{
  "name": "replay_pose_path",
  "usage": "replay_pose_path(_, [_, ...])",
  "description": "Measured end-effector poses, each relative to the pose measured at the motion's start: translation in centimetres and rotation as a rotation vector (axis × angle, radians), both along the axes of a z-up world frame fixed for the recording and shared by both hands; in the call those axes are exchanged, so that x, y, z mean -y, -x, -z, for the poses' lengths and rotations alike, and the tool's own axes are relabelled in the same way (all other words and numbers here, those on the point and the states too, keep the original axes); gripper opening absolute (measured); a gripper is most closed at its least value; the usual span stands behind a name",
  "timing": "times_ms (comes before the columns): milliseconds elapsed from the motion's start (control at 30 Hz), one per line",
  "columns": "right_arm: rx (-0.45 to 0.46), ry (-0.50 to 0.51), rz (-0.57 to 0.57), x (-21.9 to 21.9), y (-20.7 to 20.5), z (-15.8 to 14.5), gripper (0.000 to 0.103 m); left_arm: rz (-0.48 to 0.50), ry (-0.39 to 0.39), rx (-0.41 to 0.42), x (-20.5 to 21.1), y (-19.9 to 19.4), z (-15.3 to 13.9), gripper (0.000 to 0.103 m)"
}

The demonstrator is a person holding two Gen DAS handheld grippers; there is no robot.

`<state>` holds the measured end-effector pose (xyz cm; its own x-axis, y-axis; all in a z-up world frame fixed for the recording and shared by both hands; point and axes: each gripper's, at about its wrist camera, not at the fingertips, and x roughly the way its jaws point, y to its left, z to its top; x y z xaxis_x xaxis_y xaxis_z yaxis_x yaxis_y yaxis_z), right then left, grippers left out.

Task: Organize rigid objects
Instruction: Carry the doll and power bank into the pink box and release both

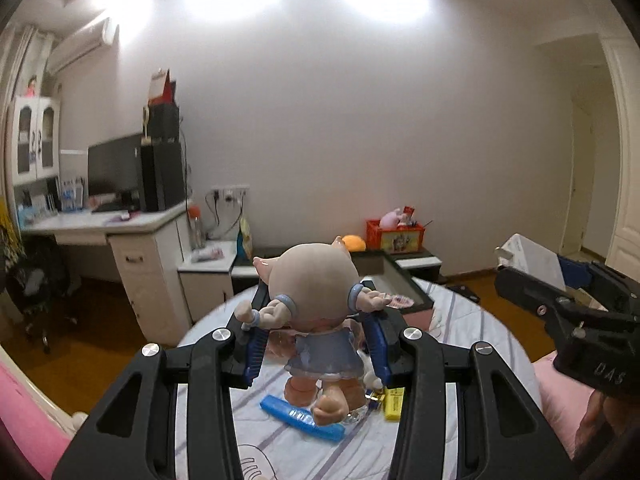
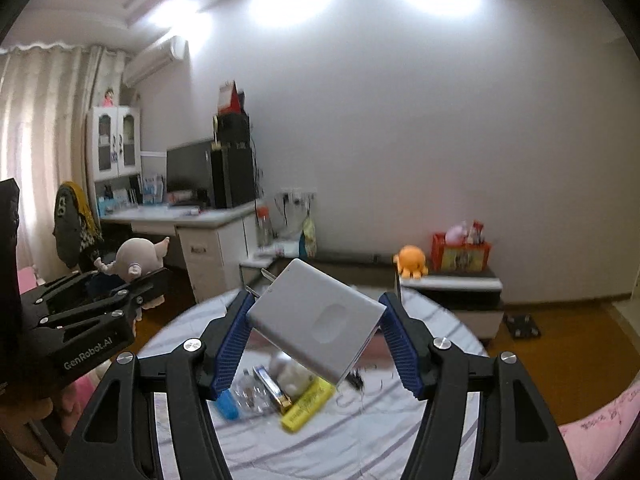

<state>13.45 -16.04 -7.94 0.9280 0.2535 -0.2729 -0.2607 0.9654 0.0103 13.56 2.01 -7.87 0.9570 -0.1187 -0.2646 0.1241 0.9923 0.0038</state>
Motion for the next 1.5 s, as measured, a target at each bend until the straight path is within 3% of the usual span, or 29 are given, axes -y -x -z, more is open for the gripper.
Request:
replay_pose_path(267, [0.075,0.012,-0.010,-1.2,1.7,-2.6,0.065,-0.021,-0.021,0.107,0.3,2.6,-2.7,0.043])
replay_pose_path(500, [0.105,0.010,-0.012,-1.6,2.3,-3.6,0.066,-0.032,-0.045,0.140,0.7,2.9,-3.7,0.043])
replay_pose_path(1033, [0.092,0.010,-0.009,-0.9,0.4,-3.3,0.066,-0.043,-0.077,0.126,1.9,0.3,-3.6,0.043])
replay_pose_path(1333, [0.016,0.010,0.002,-0.1,-6.2,-1.9,0.065,-0.024,-0.118,0.035,2.3,-7.1,-1.6,0.043])
replay_pose_path(1500, [-0.080,0.010,0.009,0.4,-12.1,0.7,0.065,0.008,-0.103,-0.091,2.5,-14.3,0.9,0.043])
